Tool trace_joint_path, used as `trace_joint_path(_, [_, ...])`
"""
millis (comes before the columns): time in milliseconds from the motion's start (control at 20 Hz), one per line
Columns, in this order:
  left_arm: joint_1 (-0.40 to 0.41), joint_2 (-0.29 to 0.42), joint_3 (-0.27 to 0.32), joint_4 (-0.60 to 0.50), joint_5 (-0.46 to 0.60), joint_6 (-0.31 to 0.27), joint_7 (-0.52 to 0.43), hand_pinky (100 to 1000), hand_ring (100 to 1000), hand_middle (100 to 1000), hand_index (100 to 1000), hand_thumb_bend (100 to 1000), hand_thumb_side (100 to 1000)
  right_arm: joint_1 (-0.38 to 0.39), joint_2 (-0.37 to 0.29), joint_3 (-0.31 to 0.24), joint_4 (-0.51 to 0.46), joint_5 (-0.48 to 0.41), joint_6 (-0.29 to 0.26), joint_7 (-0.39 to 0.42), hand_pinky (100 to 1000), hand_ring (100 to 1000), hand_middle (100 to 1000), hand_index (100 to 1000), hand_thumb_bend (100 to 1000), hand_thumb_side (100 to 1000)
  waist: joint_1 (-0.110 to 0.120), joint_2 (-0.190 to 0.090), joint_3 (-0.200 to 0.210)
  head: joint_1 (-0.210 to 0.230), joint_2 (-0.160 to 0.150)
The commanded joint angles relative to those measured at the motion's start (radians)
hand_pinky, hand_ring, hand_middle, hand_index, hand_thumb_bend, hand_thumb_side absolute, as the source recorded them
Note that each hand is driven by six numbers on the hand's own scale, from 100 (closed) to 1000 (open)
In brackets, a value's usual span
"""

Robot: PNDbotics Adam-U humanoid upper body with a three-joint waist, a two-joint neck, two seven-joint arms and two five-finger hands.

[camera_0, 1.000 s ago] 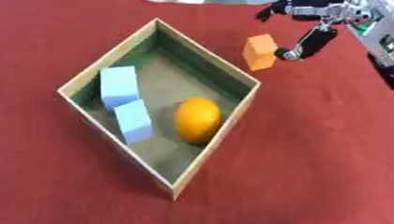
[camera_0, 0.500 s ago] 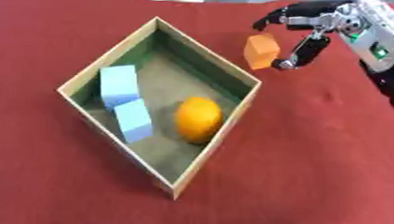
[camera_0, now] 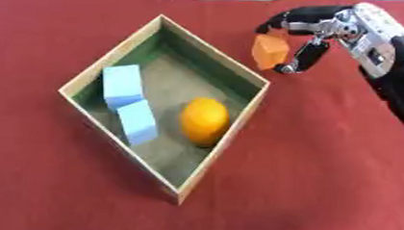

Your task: Pick up objects on the table and place them in the box.

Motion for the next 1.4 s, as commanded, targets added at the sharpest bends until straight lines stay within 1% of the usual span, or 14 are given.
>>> trace_joint_path(50, [-0.010, 0.010, 0.004, -0.015, -0.003, 0.001, -0.003, 933, 796, 714, 850, 159, 789, -0.025, -0.010, -0.013, 0.015, 0.022, 0.001, -0.014, 921, 979, 819, 968, 302, 192, 0.004, -0.006, 0.002, -0.004, -0.012])
trace_joint_path(100, [-0.010, 0.010, 0.004, -0.015, -0.003, 0.001, -0.004, 933, 796, 714, 850, 159, 789, -0.026, -0.008, -0.015, 0.021, 0.025, 0.002, -0.018, 916, 973, 777, 951, 286, 171, 0.003, -0.005, 0.003, -0.005, -0.012])
trace_joint_path(200, [-0.011, 0.008, 0.004, -0.015, -0.003, 0.002, -0.004, 934, 796, 714, 849, 159, 789, -0.027, -0.003, -0.019, 0.032, 0.028, 0.009, -0.032, 903, 960, 729, 918, 261, 113, 0.003, -0.004, 0.004, -0.005, -0.013])
trace_joint_path(250, [-0.011, 0.008, 0.004, -0.015, -0.004, 0.002, -0.005, 934, 797, 714, 849, 159, 790, -0.028, -0.001, -0.022, 0.035, 0.027, 0.015, -0.041, 894, 949, 703, 901, 222, 128, 0.003, -0.003, 0.004, -0.006, -0.013])
trace_joint_path(300, [-0.010, 0.007, 0.004, -0.015, -0.004, 0.003, -0.005, 934, 797, 714, 849, 159, 790, -0.029, 0.001, -0.024, 0.037, 0.024, 0.021, -0.050, 888, 940, 690, 892, 206, 140, 0.002, -0.003, 0.004, -0.006, -0.012])
trace_joint_path(350, [-0.010, 0.007, 0.003, -0.015, -0.004, 0.003, -0.006, 935, 797, 714, 849, 158, 789, -0.030, 0.002, -0.027, 0.037, 0.020, 0.029, -0.063, 876, 921, 659, 870, 150, 166, 0.002, -0.003, 0.004, -0.006, -0.012])
trace_joint_path(450, [-0.010, 0.007, 0.003, -0.015, -0.004, 0.004, -0.007, 935, 797, 714, 849, 159, 789, -0.031, 0.004, -0.030, 0.035, 0.008, 0.047, -0.087, 865, 897, 619, 840, 100, 174, 0.002, -0.003, 0.004, -0.005, -0.010])
trace_joint_path(550, [-0.010, 0.007, 0.003, -0.015, -0.004, 0.004, -0.008, 935, 797, 715, 849, 158, 789, -0.031, 0.006, -0.031, 0.028, -0.011, 0.063, -0.107, 855, 873, 573, 801, 100, 168, 0.001, -0.004, 0.003, -0.005, -0.009])
trace_joint_path(650, [-0.010, 0.007, 0.003, -0.015, -0.003, 0.004, -0.009, 935, 797, 715, 849, 158, 788, -0.031, 0.006, -0.030, 0.016, -0.032, 0.076, -0.119, 851, 865, 561, 790, 100, 165, 0.001, -0.006, 0.003, -0.004, -0.007])
trace_joint_path(850, [-0.007, 0.009, 0.004, -0.015, -0.003, 0.005, -0.010, 935, 797, 715, 849, 158, 787, -0.029, -0.008, -0.027, -0.033, -0.068, 0.095, -0.107, 847, 860, 562, 790, 100, 175, 0.001, -0.013, 0.001, -0.003, -0.003])
trace_joint_path(1000, [-0.005, 0.010, 0.003, -0.015, -0.002, 0.007, -0.012, 936, 798, 715, 849, 159, 787, -0.029, -0.022, -0.028, -0.077, -0.086, 0.118, -0.070, 847, 861, 577, 800, 100, 193, -0.001, -0.021, -0.002, -0.002, 0.001])
trace_joint_path(1150, [-0.003, 0.011, 0.003, -0.015, -0.001, 0.009, -0.014, 936, 798, 715, 850, 160, 785, -0.031, -0.035, -0.031, -0.104, -0.089, 0.141, -0.028, 851, 875, 618, 832, 100, 247, -0.004, -0.030, -0.004, -0.002, 0.004])
trace_joint_path(1350, [-0.002, 0.012, 0.003, -0.015, 0.001, 0.011, -0.015, 935, 797, 715, 850, 160, 784, -0.030, -0.042, -0.032, -0.105, -0.086, 0.158, 0.033, 864, 897, 702, 902, 100, 316, -0.007, -0.040, -0.003, -0.002, 0.004])
trace_joint_path(1400, [-0.001, 0.012, 0.003, -0.015, 0.002, 0.011, -0.015, 935, 797, 714, 850, 160, 784, -0.030, -0.043, -0.032, -0.103, -0.086, 0.159, 0.045, 865, 898, 703, 904, 100, 319, -0.008, -0.041, -0.002, -0.001, 0.003])
